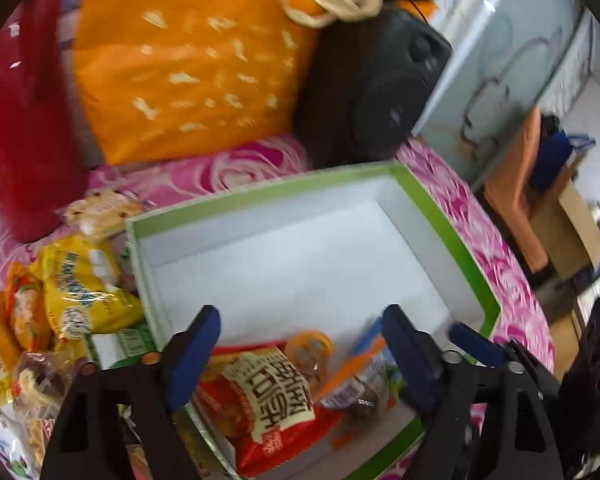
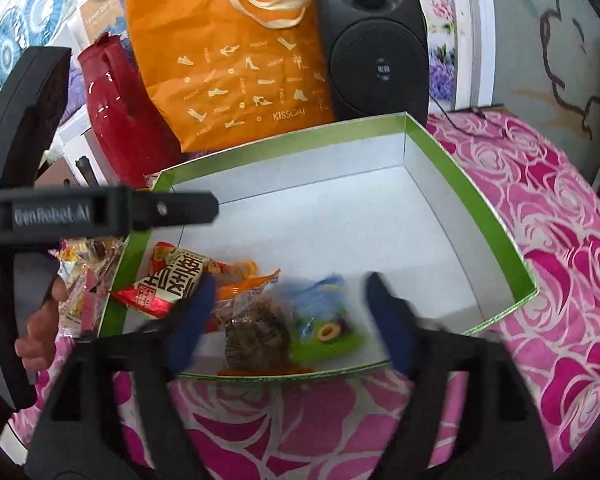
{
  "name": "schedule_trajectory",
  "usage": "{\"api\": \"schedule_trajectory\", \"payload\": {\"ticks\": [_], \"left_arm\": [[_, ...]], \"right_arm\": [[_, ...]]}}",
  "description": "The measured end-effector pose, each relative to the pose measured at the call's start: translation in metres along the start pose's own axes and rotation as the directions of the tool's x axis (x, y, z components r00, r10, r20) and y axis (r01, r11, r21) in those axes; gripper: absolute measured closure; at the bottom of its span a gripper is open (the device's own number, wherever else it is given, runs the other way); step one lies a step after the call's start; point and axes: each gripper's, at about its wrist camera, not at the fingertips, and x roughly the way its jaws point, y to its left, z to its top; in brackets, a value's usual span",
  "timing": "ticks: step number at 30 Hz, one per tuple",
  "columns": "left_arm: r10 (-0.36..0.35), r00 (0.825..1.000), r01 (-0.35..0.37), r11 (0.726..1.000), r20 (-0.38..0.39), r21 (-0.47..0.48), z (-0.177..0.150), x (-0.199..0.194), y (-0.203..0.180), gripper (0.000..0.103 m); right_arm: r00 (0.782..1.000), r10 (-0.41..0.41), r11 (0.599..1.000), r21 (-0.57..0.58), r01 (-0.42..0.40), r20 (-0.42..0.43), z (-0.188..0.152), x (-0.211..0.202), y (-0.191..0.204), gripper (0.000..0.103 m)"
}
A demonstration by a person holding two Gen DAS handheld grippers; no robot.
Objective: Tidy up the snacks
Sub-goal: 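Carry both bags into the green box and open both tools, then grasp the white printed bag with the left tool while the right tool grasps the DANCO GALETTE bag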
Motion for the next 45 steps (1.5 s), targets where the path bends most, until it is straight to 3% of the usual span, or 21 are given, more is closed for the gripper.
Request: {"api": "schedule_trajectory", "payload": {"ticks": [4,14,26,30,36,41,45], "left_arm": [[0.058,0.998,-0.057,0.998,0.026,-0.029,0.001,-0.011,0.009,0.017],[0.066,0.996,-0.063,0.997,0.059,-0.054,-0.023,-0.06,0.018,0.017],[0.2,0.971,-0.175,0.968,0.131,-0.182,-0.095,-0.143,0.069,0.017],[0.255,0.96,-0.231,0.954,0.113,-0.189,-0.125,-0.155,0.089,0.017],[0.26,0.963,-0.238,0.946,0.078,-0.218,-0.162,-0.162,0.117,0.017],[0.269,0.96,-0.241,0.936,0.079,-0.255,-0.173,-0.169,0.14,0.017],[0.27,0.958,-0.235,0.93,0.091,-0.284,-0.173,-0.174,0.157,0.017]], "right_arm": [[1.0,0.008,1.0,-0.013,-0.008,0.012,0.002,-0.006,0.004,0.001],[0.999,0.052,0.999,0.0,-0.052,0.001,0.001,-0.032,0.022,0.001],[0.988,0.15,0.982,-0.116,-0.147,0.024,-0.002,-0.073,0.082,0.001],[0.983,0.182,0.969,-0.169,-0.182,-0.014,-0.014,-0.071,0.106,0.001],[0.97,0.219,0.947,-0.219,-0.237,-0.102,-0.033,-0.049,0.136,0.001],[0.953,0.268,0.922,-0.251,-0.296,-0.142,-0.04,-0.036,0.163,0.001],[0.934,0.311,0.901,-0.256,-0.349,-0.177,-0.041,-0.023,0.183,0.011]]}}
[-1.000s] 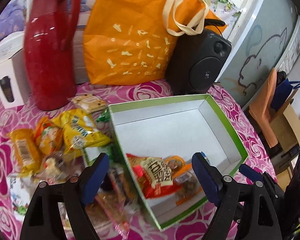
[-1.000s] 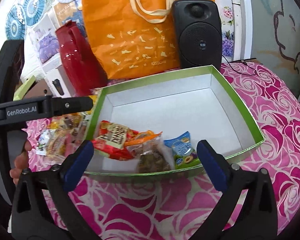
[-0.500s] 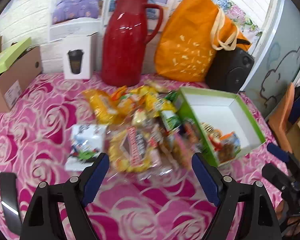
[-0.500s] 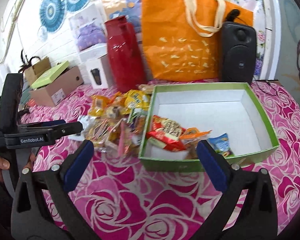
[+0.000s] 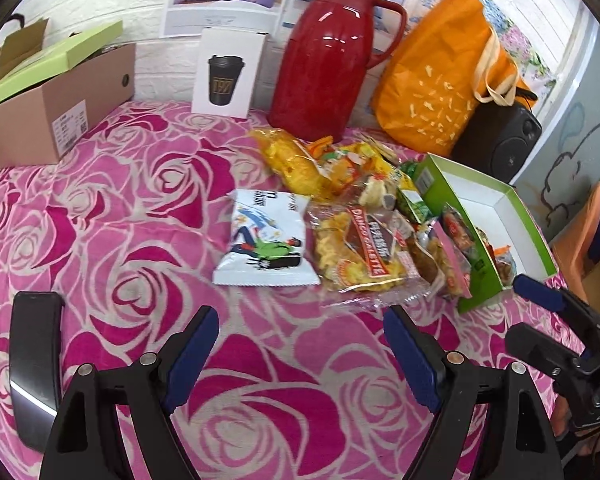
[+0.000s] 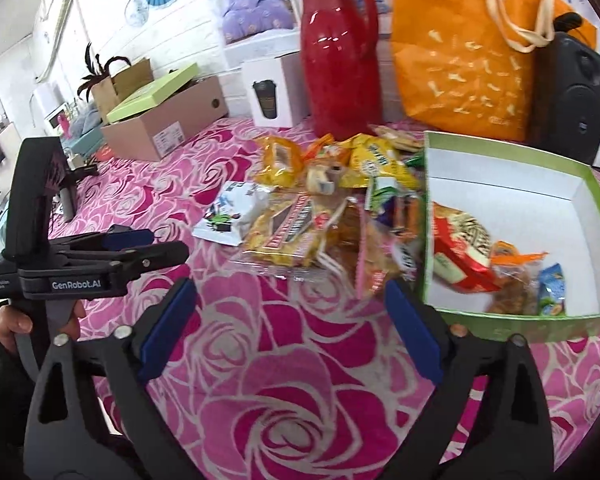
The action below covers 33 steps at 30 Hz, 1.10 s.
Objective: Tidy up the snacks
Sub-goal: 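Grasp the white printed bag with the left tool while the right tool grasps the DANCO GALETTE bag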
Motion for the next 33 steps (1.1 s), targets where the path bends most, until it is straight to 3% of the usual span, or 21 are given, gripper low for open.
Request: {"api": "schedule_trajectory", "payload": {"ticks": [3,7,14,18,21,26,33], "left_arm": [[0.004,1.0,-0.004,1.0,-0.004,-0.015,0.008,0.006,0.014,0.017],[0.002,1.0,-0.003,1.0,-0.014,-0.015,0.025,0.023,0.024,0.017],[-0.01,0.997,0.012,1.0,-0.073,0.024,0.05,0.076,0.02,0.018],[-0.009,0.992,0.01,1.0,-0.129,0.008,0.051,0.101,0.027,0.038],[-0.025,0.993,0.026,1.0,-0.116,0.01,0.046,0.096,0.033,0.042],[-0.012,0.993,0.01,1.0,-0.117,-0.017,0.029,0.07,0.049,0.042],[0.024,0.993,-0.032,0.997,-0.119,-0.064,0.011,0.053,0.073,0.041]], "right_arm": [[0.998,0.035,0.999,-0.008,-0.035,-0.045,0.003,0.02,0.009,0.023],[0.994,0.072,0.997,0.019,-0.071,-0.087,0.006,0.048,0.015,0.024],[0.993,0.025,0.999,0.049,-0.02,-0.115,0.009,0.067,0.012,0.022],[0.993,-0.006,0.999,0.046,0.012,-0.12,0.012,0.075,0.01,0.014],[0.993,-0.026,0.998,0.051,0.032,-0.119,0.016,0.081,0.009,0.006],[0.991,-0.041,0.997,0.053,0.048,-0.13,0.021,0.097,0.013,0.006],[0.97,-0.205,0.979,-0.039,0.201,-0.128,0.033,0.133,0.026,0.004]]}}
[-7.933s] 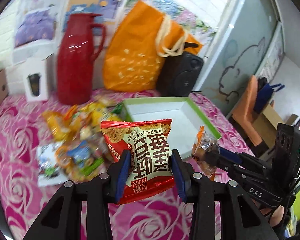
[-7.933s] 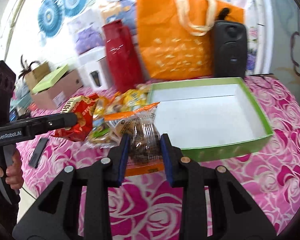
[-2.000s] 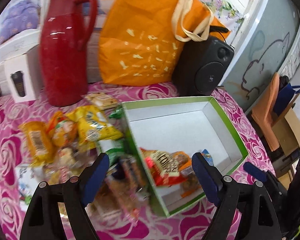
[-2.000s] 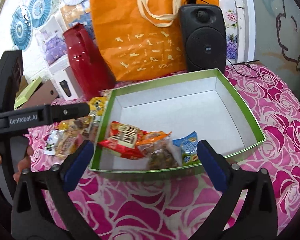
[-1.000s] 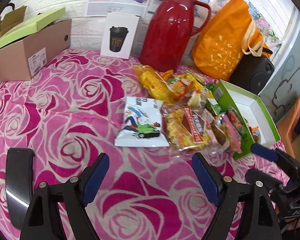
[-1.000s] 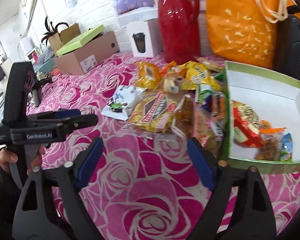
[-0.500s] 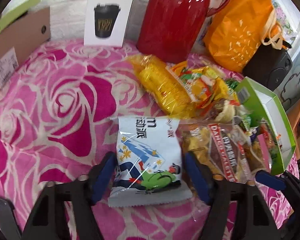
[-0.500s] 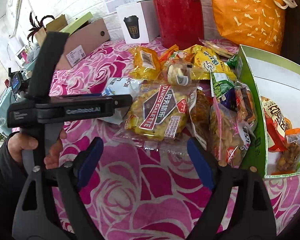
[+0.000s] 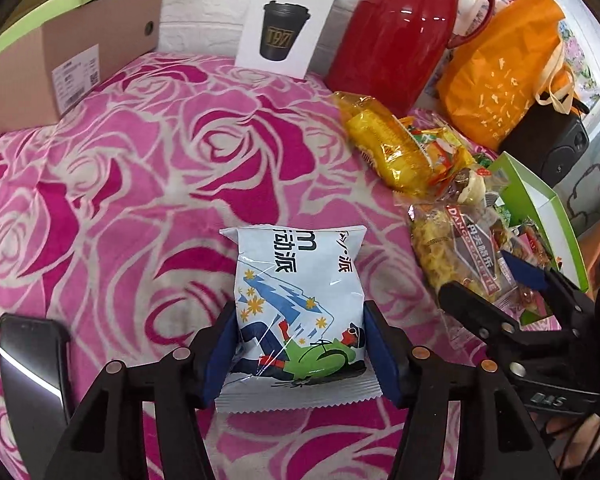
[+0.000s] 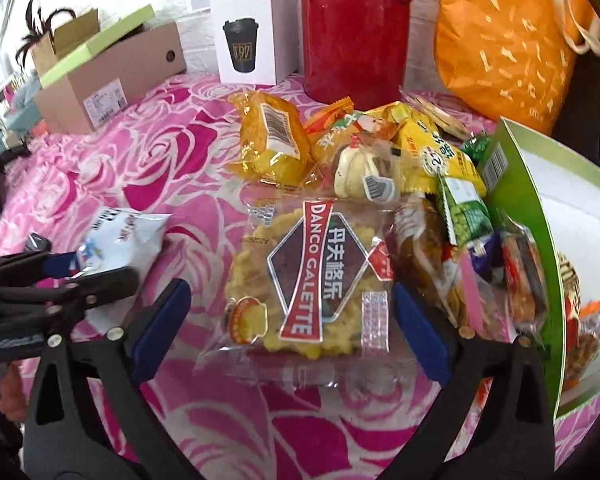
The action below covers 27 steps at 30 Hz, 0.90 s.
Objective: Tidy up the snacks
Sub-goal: 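Grasp the white printed bag with the left tool while the right tool grasps the DANCO GALETTE bag, then carry both bags into the green box and open both tools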
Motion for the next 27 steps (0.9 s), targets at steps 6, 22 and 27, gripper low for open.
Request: {"api": "schedule_trajectory", "payload": {"ticks": [6,22,27], "left_arm": [[0.017,1.0,-0.017,1.0,0.004,-0.006,-0.002,-0.004,0.0,0.037],[0.071,0.998,-0.071,0.997,0.001,0.015,-0.002,-0.003,-0.007,0.043],[0.054,0.997,-0.057,0.997,0.062,0.049,-0.002,-0.035,-0.029,0.044]], "right_arm": [[0.997,0.056,0.996,-0.074,-0.059,-0.048,-0.02,-0.017,0.003,0.024],[0.98,0.187,0.982,0.022,-0.186,-0.073,-0.044,-0.036,-0.012,0.026],[0.973,0.229,0.973,0.019,-0.229,0.005,-0.042,-0.068,-0.016,0.027]]}}
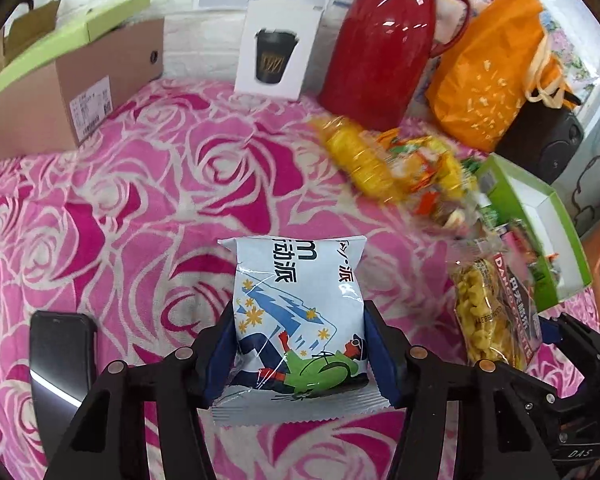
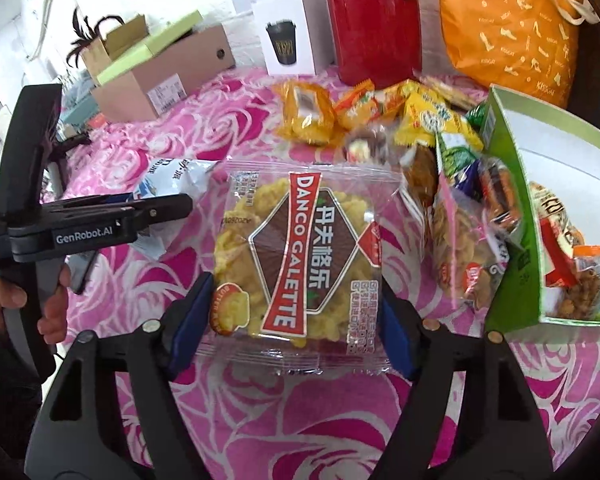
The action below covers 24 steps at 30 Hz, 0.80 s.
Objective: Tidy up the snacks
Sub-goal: 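Carry both bags into the green box and open both tools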
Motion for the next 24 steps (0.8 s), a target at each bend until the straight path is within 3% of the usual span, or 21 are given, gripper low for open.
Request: {"api": "schedule_trajectory", "payload": {"ticks": [5,8,15,19,24], "left_arm": [[-0.04,0.997,0.037,0.998,0.07,0.056,0.016,-0.029,-0.03,0.044],[-0.099,0.991,0.091,0.992,0.094,0.09,0.025,-0.041,-0.054,0.044],[-0.224,0.97,0.2,0.956,0.091,0.216,0.049,-0.037,-0.135,0.043],[-0.271,0.961,0.246,0.931,0.057,0.269,0.059,-0.02,-0.18,0.043],[-0.298,0.955,0.282,0.904,-0.002,0.322,0.073,0.01,-0.228,0.043]], "right_arm": [[0.995,0.047,0.999,0.002,-0.047,0.088,0.006,-0.034,0.001,0.027],[0.988,0.027,0.999,0.019,-0.03,0.154,0.007,-0.059,-0.009,0.027],[0.956,-0.148,0.98,0.168,0.108,0.254,-0.001,-0.109,-0.076,0.027],[0.93,-0.265,0.944,0.263,0.197,0.253,-0.011,-0.125,-0.121,0.027],[0.913,-0.348,0.899,0.351,0.261,0.214,-0.016,-0.13,-0.17,0.027]]}}
